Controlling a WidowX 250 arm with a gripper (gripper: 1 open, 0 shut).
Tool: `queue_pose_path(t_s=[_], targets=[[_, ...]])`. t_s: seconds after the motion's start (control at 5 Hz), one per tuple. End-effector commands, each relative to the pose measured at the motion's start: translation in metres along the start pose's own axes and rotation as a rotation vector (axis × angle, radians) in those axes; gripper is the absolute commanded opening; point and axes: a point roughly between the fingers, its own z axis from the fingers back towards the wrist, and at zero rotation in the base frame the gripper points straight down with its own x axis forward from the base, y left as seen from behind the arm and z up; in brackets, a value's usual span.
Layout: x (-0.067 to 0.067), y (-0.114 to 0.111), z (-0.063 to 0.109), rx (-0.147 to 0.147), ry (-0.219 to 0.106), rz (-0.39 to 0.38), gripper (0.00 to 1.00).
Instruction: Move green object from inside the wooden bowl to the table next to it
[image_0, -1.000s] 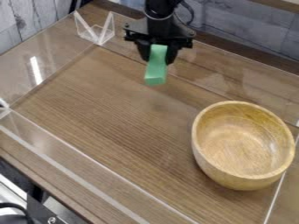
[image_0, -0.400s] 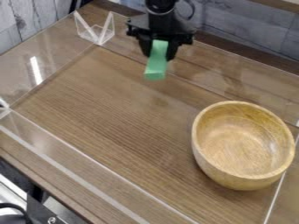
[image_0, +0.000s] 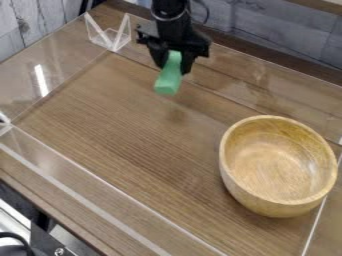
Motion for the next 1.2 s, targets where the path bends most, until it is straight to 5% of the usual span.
queue_pose_path(t_s=[0.0,0.4,1.0], targets=[[0.023,0.006,0.009,-0.017,-0.051,-0.058,0.00],[0.029,0.009,0.021,-0.063,-0.029,-0.161,0.00],[0.026,0.001,0.006,-0.045,0.007,-0.141,0.00]])
